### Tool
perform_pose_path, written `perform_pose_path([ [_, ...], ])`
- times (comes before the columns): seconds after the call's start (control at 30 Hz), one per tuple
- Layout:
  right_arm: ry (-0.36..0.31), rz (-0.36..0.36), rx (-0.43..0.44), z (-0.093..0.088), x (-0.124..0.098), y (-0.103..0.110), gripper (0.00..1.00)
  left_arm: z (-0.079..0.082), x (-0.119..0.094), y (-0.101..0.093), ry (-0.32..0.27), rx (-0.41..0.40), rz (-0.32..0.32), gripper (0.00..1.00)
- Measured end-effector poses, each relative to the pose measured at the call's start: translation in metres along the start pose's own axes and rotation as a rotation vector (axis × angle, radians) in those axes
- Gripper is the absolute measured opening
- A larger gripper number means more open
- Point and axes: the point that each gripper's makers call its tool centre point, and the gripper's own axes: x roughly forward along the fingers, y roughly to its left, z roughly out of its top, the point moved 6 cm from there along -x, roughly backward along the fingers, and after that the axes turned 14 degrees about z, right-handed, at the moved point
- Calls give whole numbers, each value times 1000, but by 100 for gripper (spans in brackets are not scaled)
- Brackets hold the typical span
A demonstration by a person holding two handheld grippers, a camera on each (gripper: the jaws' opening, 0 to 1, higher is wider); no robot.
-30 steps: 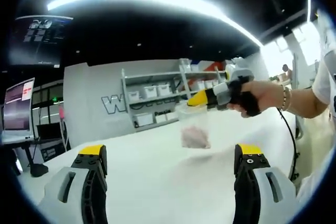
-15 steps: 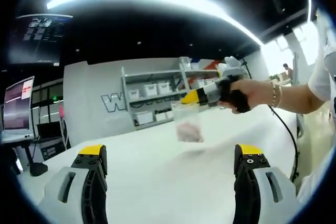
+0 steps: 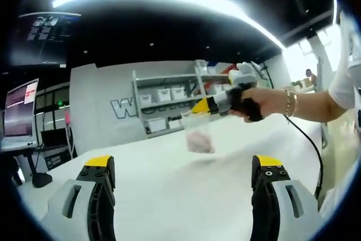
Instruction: Open the resealable bag by pulling the two sides of the seal apart until the entire bag opening is separated and visibly accessible.
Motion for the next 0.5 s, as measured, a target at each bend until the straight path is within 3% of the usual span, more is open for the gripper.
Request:
perform_pose_path([
  [0.5,23,-27,-5,1,10,-15,0,-6,8,4,13,-19,-4,100],
])
